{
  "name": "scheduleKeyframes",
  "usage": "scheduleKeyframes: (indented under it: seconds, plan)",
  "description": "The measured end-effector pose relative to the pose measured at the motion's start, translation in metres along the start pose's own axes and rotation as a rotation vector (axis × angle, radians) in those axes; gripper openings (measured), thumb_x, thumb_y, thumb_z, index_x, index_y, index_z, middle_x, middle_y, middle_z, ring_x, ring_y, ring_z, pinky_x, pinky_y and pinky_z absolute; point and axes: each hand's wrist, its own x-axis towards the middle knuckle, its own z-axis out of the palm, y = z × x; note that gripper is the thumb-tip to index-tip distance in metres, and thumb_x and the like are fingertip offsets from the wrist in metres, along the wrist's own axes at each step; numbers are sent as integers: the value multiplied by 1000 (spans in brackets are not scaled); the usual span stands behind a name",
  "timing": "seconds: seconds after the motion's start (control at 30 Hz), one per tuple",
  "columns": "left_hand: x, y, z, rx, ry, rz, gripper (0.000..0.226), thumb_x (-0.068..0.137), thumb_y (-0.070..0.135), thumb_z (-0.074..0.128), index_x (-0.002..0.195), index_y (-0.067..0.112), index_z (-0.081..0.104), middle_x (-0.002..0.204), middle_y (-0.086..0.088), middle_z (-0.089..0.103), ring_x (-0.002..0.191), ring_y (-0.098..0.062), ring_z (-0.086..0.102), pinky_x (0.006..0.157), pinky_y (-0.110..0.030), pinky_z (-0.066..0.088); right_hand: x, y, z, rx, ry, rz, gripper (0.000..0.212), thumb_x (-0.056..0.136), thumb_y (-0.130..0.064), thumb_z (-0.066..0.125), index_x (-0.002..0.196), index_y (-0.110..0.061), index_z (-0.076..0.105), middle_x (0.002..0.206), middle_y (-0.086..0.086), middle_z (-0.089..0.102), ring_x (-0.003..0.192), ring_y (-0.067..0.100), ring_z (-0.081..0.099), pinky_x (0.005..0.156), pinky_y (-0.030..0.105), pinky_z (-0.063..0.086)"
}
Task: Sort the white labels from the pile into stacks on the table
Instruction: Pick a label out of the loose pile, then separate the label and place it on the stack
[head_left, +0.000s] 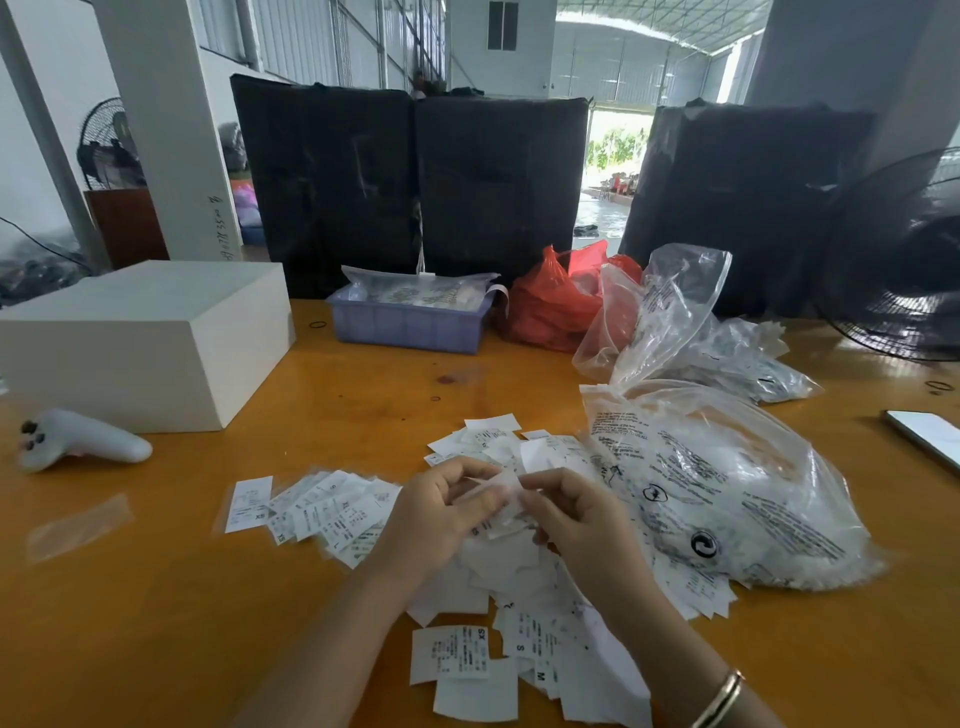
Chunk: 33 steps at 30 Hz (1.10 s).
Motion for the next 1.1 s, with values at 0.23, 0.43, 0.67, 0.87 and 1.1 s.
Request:
scheduleKeyframes:
  seconds: [0.23,0.43,0.67,0.87,1.1]
  plan:
    - [1,-1,1,10,31,1,4,85,28,69,86,25,70,70,11,71,62,0,65,55,-12,49,-5,-3,5,-290,-32,-195,27,90,-23,62,82,-49,60,68,-35,61,58,-4,56,52,10,41]
    - [5,-2,-9,5,189,-27,7,86,34,67,83,28,70,72,18,68,63,6,61,53,-10,47,2,-4,-9,-262,101,-236,17,92,-13,58,95,-28,65,62,-15,61,52,-6,53,47,8,39]
    - [12,-11,-53,577,405,-75,9,88,31,66,93,36,60,75,23,55,63,-13,64,50,-30,56,36,9,-75,-614,495,-142,28,94,-3,47,116,-14,61,117,12,62,63,9,46,58,27,45]
    - [14,-22,-60,1113,410,-155,31,86,46,62,115,36,59,121,8,58,113,-18,50,92,-36,41,44,31,-94,-947,375,212,51,89,3,41,135,-18,40,103,18,64,85,31,59,68,40,50]
    - [14,-18,-47,1050,459,54,28,88,42,59,112,29,65,120,3,57,111,-19,46,84,-31,35,40,29,-94,-934,485,39,39,88,3,50,123,-12,59,104,14,66,91,32,60,88,45,45]
